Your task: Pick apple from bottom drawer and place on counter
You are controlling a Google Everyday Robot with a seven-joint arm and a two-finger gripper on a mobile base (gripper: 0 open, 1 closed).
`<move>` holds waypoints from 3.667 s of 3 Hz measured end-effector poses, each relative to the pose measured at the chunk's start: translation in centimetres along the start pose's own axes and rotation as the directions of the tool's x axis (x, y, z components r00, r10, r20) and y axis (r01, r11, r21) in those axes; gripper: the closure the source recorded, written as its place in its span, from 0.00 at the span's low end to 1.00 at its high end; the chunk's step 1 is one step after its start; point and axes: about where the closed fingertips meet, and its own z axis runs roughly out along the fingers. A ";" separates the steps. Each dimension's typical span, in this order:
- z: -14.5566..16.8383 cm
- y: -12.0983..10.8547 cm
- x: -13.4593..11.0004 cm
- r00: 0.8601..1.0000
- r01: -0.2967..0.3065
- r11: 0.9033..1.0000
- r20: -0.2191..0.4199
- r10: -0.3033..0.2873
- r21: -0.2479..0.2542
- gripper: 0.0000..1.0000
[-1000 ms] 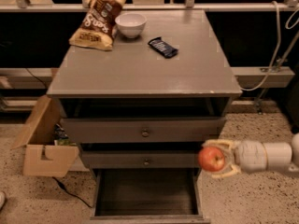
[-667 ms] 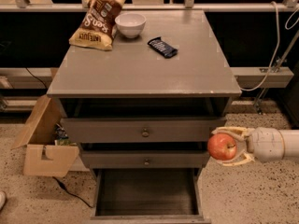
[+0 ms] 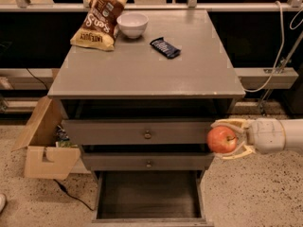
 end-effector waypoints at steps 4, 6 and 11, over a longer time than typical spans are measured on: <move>3.3 -15.8 -11.0 0.992 0.083 0.993 -0.087 -0.091 -0.089 1.00; 2.1 -24.6 -13.3 0.968 -0.135 0.980 -0.190 0.162 0.145 1.00; 3.5 -29.9 -3.9 0.827 -0.430 0.841 -0.232 0.513 0.329 1.00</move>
Offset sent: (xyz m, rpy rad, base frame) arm 0.0997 0.0509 0.1630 -0.1588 -0.0546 0.1137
